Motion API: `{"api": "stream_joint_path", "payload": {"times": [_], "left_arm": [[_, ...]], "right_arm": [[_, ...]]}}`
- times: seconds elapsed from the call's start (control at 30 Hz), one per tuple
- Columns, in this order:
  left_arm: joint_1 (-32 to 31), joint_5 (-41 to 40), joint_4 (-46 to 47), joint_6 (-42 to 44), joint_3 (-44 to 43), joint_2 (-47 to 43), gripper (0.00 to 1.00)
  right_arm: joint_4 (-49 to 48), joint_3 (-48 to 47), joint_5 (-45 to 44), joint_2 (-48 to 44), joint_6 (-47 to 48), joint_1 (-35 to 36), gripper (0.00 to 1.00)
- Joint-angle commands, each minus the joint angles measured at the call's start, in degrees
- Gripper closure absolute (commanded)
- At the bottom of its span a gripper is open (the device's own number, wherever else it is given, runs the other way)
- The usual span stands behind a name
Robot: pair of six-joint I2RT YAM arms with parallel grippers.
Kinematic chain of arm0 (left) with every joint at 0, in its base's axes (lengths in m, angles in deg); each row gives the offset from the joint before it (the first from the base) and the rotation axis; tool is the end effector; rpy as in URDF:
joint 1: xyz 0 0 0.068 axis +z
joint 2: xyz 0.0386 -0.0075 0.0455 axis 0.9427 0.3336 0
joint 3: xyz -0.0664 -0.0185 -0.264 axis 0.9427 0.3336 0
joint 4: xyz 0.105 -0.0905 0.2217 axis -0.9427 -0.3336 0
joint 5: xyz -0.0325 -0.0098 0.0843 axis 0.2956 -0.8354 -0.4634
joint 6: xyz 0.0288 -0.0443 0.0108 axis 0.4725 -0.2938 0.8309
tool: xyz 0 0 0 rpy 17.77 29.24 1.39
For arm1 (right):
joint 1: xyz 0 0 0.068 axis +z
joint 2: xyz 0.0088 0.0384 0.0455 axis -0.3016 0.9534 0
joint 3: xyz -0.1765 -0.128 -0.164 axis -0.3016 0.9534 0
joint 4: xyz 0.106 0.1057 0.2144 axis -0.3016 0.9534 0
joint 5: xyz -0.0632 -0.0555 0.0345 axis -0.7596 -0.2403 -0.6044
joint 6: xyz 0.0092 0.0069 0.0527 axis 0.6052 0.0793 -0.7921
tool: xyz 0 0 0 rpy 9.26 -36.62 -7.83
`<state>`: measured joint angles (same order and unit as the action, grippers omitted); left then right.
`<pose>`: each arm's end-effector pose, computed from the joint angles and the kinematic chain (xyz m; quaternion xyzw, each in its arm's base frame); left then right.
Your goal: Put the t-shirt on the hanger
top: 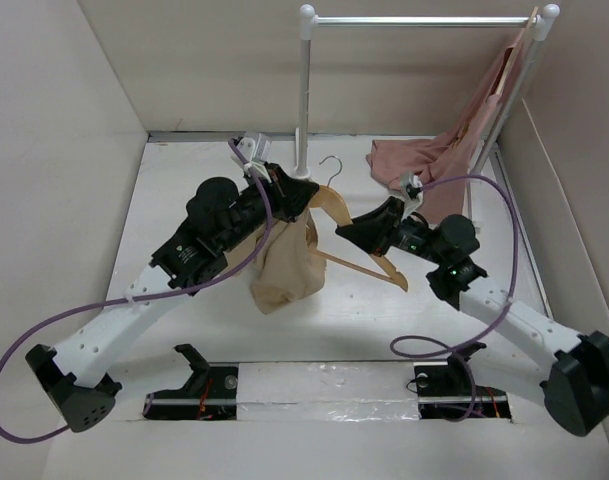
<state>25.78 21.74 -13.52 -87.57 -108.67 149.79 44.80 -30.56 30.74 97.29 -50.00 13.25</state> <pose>0.1672 -0.1668 0.4466 0.1197 0.6467 -0.4393 0.6119 0.1881 0.1371 0.3298 -0.2573 0.5708 0.5462 0.5564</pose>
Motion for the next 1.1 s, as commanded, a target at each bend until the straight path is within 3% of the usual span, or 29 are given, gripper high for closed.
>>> {"api": "stream_joint_path", "payload": {"times": [0.0, 0.07, 0.2, 0.37, 0.47, 0.57, 0.63, 0.67, 0.73, 0.9, 1.07], "left_arm": [[-0.7, 7.3, 5.3, -0.8, 1.2, -3.4, 1.0], [-0.7, 8.1, 3.7, -0.2, 0.5, -3.4, 1.0], [-0.7, 14.0, 4.1, 0.7, 0.1, -2.5, 1.0], [-0.7, 17.6, 1.7, 2.6, -3.7, 2.9, 1.0], [-0.7, 21.4, 2.1, 2.8, -5.0, 5.4, 1.0], [-0.7, 18.4, -1.0, 4.3, -7.2, 6.3, 1.0], [-0.7, 15.4, -0.1, 4.2, -5.9, 5.1, 0.78], [-0.7, 13.9, 0.1, 4.3, -6.0, 5.1, 0.52], [-0.7, 12.8, -0.9, 4.6, -7.7, 5.9, 0.37], [-0.7, 11.7, 1.2, 3.7, -8.1, 6.2, 0.28], [-0.7, 4.5, 7.1, 0.8, -4.2, 1.3, 0.29]], "right_arm": [[-27.6, -0.7, -1.2, 5.4, -7.4, 0.2, 1.0], [-35.5, -2.0, -1.6, 10.1, -10.8, 0.2, 1.0], [-38.0, -5.6, -4.3, 18.4, -10.9, 3.0, 1.0], [-49.0, -8.7, -5.9, 26.9, -16.6, 5.4, 1.0], [-51.5, -7.9, -9.4, 26.5, -16.9, 4.9, 1.0], [-47.8, -4.6, -13.8, 19.0, -13.4, 2.9, 1.0], [-39.1, -4.1, -15.6, 14.6, -7.4, 2.3, 1.0], [-33.5, -4.1, -17.5, 10.6, -5.6, 2.3, 1.0], [-28.8, -4.0, -20.0, 7.5, -3.6, 2.3, 1.0], [-27.4, -2.2, -23.4, 4.0, -2.1, 2.3, 1.0], [-29.1, -0.2, -25.2, 2.3, -2.8, 1.1, 1.0]]}}
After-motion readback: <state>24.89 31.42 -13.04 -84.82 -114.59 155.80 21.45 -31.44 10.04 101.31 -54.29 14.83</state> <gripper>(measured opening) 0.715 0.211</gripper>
